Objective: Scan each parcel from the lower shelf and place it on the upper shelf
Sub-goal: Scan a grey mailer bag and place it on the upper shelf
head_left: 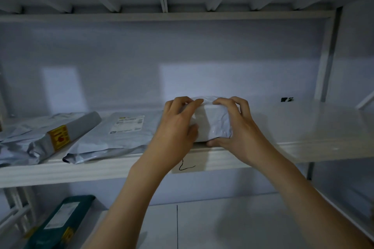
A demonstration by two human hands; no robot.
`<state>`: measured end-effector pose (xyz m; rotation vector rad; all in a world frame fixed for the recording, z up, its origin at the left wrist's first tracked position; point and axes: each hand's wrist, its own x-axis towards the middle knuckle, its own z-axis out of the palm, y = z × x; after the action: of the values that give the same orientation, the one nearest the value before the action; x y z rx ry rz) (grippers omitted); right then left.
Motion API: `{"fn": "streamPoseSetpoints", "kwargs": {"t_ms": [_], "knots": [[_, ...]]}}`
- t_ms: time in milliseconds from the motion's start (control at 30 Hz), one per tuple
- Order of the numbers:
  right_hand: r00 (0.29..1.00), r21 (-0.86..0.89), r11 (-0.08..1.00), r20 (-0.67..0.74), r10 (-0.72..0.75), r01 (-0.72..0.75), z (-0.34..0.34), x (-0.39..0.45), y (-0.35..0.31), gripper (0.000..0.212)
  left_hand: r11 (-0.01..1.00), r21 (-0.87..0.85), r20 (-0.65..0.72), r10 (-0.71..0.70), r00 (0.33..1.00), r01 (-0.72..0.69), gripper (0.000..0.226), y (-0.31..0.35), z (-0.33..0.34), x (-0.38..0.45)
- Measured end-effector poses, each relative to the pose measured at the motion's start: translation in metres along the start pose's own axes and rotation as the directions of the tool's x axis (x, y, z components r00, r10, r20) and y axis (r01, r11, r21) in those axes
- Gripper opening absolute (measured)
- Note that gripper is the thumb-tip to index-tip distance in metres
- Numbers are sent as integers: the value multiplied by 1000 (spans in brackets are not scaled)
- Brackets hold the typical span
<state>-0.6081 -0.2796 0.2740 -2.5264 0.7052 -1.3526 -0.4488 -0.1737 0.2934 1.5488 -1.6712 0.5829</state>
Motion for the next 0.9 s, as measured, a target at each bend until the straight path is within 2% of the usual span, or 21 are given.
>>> {"fn": "streamPoseSetpoints", "kwargs": {"t_ms": [167,367,600,900], "knots": [[998,24,1000,63,12,-14,-2,0,0,87,1000,16,-1,-4,1000,4,57,0,1,0],[998,-36,999,56,3,-1,-12,3,4,50,999,51,16,6,1000,-6,48,6,-1,1],[996,-13,1000,89,-12,13,-14,4,6,45,999,34,20,-38,999,38,45,4,0,0],[987,-13,1000,158,13,-12,-20,5,2,48,992,101,11,-76,997,75,42,15,0,-4]]}}
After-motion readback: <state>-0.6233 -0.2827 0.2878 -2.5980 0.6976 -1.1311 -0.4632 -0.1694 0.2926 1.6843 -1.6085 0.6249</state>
